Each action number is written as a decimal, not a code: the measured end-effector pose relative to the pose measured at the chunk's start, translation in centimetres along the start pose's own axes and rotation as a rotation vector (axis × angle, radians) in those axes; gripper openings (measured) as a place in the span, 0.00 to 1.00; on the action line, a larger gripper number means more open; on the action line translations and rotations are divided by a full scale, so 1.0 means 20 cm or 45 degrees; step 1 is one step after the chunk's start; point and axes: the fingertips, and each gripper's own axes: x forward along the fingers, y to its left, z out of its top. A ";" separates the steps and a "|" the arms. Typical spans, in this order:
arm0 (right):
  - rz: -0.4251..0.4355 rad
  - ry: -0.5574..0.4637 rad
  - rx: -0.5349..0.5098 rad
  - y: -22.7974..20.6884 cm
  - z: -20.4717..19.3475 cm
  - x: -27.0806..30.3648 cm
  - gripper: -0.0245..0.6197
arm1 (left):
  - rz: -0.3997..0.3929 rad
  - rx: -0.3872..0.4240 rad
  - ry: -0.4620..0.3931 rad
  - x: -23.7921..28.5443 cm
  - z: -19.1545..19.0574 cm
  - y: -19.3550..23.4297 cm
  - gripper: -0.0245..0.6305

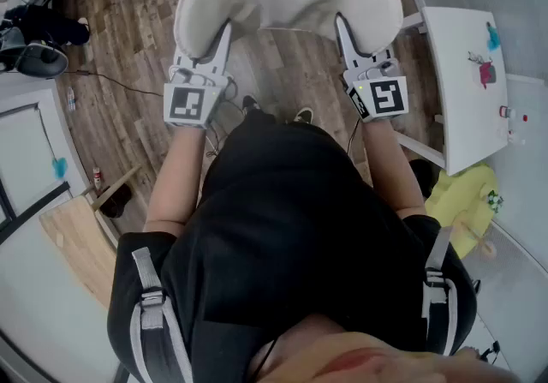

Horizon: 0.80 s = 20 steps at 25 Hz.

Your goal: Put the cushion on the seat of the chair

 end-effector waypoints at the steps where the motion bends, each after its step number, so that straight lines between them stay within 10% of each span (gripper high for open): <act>1: 0.000 0.000 0.000 0.00 0.00 0.00 0.12 | 0.002 -0.006 0.008 0.00 -0.01 0.00 0.12; 20: 0.016 0.024 0.024 0.06 0.01 0.12 0.12 | -0.011 -0.034 0.007 -0.01 -0.06 0.13 0.12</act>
